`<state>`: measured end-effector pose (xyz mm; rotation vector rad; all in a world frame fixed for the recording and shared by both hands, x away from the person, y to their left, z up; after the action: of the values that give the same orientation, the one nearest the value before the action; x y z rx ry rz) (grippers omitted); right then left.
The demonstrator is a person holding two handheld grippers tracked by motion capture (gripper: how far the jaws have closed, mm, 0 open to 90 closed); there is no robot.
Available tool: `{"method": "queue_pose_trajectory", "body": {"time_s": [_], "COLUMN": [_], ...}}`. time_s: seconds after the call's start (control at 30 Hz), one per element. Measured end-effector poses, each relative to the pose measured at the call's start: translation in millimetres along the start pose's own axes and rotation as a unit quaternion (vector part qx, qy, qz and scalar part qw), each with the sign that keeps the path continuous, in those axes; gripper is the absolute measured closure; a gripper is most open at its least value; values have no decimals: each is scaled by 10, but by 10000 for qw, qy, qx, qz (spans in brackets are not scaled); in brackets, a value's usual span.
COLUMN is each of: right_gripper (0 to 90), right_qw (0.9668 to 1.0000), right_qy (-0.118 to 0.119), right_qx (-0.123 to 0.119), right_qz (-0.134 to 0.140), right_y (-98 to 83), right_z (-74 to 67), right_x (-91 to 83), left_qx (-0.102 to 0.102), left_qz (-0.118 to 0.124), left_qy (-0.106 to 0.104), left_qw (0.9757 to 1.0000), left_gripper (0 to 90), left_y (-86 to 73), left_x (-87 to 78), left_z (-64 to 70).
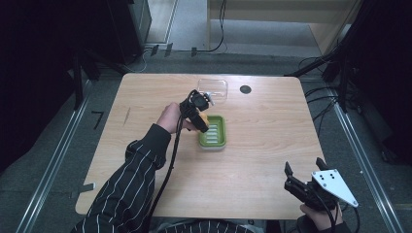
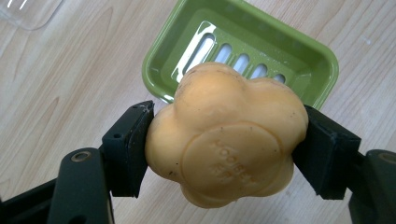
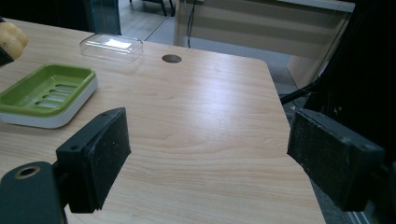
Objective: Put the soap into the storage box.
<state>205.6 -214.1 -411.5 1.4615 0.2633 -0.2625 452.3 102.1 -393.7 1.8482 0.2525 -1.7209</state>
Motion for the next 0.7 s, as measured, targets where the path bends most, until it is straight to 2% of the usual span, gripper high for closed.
{"method": "queue_pose_trajectory", "body": {"time_s": [0.33, 0.7], "right_gripper": [137, 137], "right_qw": [10000, 9999], "right_qy": [-68, -141], "right_qx": [28, 32], "right_qz": [0, -14], "right_y": [-14, -34], "right_z": [26, 59], "right_x": [-29, -67], "left_qx": [38, 133], "left_qz": [120, 83], "left_qy": [-16, -73], "left_qw": [9999, 9999], "left_gripper": [280, 279], "left_y": [64, 141], "left_x": [13, 85], "left_z": [23, 63]}}
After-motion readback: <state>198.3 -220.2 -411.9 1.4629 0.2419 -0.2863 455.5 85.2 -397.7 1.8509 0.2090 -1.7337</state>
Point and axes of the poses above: each handheld gripper's, and its own axes: x roughly forward along the jaws, y roughly out of its top, z roughly to its right, the point moved 1 cm from there along x, roughly forward along the jaws, and after that the axes turned 5 degrees about -y, right-handed, at the moved point
